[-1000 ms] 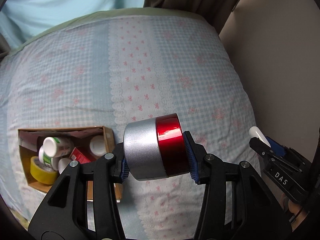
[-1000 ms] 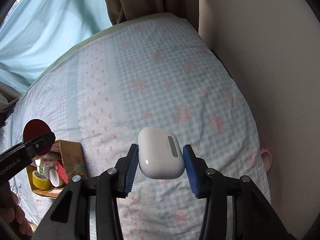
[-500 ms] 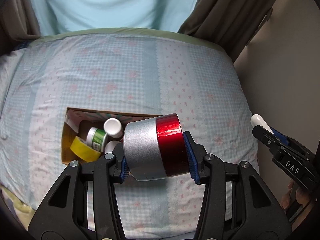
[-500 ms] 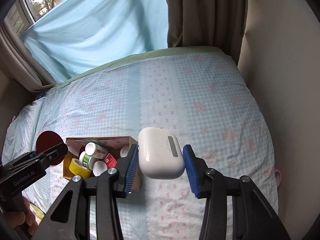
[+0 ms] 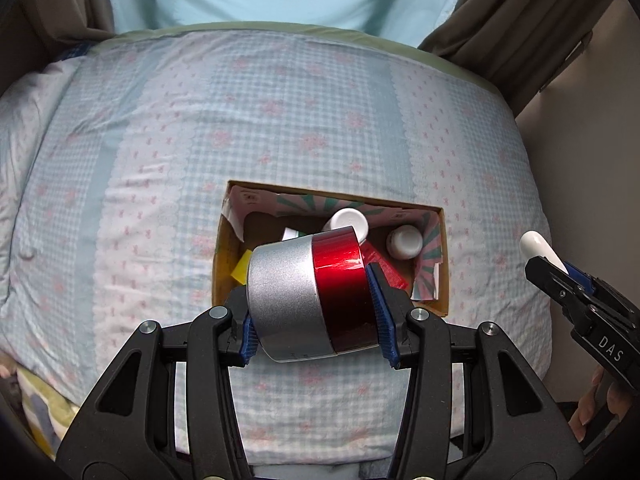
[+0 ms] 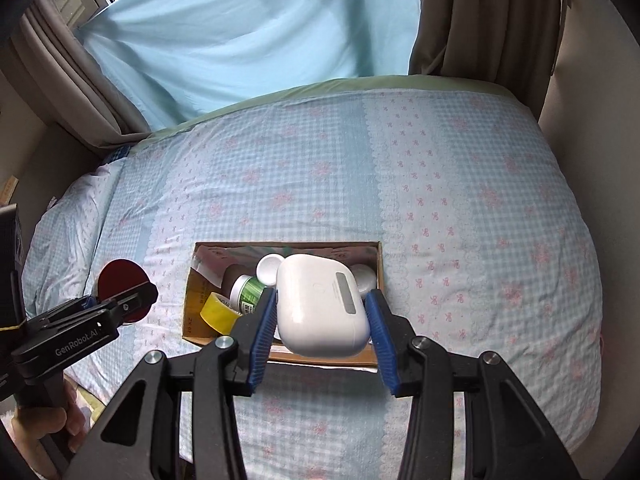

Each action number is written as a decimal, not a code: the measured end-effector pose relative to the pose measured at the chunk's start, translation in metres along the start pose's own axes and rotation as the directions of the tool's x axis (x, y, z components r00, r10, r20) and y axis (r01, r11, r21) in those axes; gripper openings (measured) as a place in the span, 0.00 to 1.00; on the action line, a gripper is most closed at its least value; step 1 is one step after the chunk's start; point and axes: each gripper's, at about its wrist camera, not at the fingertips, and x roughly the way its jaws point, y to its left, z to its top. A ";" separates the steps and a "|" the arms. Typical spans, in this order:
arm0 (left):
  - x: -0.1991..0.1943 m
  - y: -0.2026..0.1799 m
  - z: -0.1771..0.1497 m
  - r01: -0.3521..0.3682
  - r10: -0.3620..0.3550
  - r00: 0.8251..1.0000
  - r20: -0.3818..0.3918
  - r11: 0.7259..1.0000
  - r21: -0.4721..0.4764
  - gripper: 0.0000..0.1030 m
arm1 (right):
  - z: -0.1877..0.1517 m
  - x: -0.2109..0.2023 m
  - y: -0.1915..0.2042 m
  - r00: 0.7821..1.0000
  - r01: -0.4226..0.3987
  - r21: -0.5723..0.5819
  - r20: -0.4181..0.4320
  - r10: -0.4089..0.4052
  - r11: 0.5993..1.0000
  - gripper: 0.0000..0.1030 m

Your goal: Organize rigid objects

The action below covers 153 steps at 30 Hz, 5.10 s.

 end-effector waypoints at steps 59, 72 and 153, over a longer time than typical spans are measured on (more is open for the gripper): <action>0.139 0.025 0.044 -0.065 0.100 0.961 -0.259 0.988 0.139 1.00 | 0.015 0.170 -0.007 0.970 0.006 0.025 -0.243 0.000 1.000 1.00; -0.029 -0.017 0.016 -0.061 0.053 0.996 0.074 0.991 0.115 1.00 | 0.019 0.004 -0.015 0.999 0.042 0.030 -0.013 -0.041 0.999 1.00; -0.288 -0.110 -0.113 -0.123 0.010 0.721 0.693 0.986 0.113 1.00 | -0.061 -0.292 -0.008 0.819 0.189 -0.028 0.556 -0.142 0.982 1.00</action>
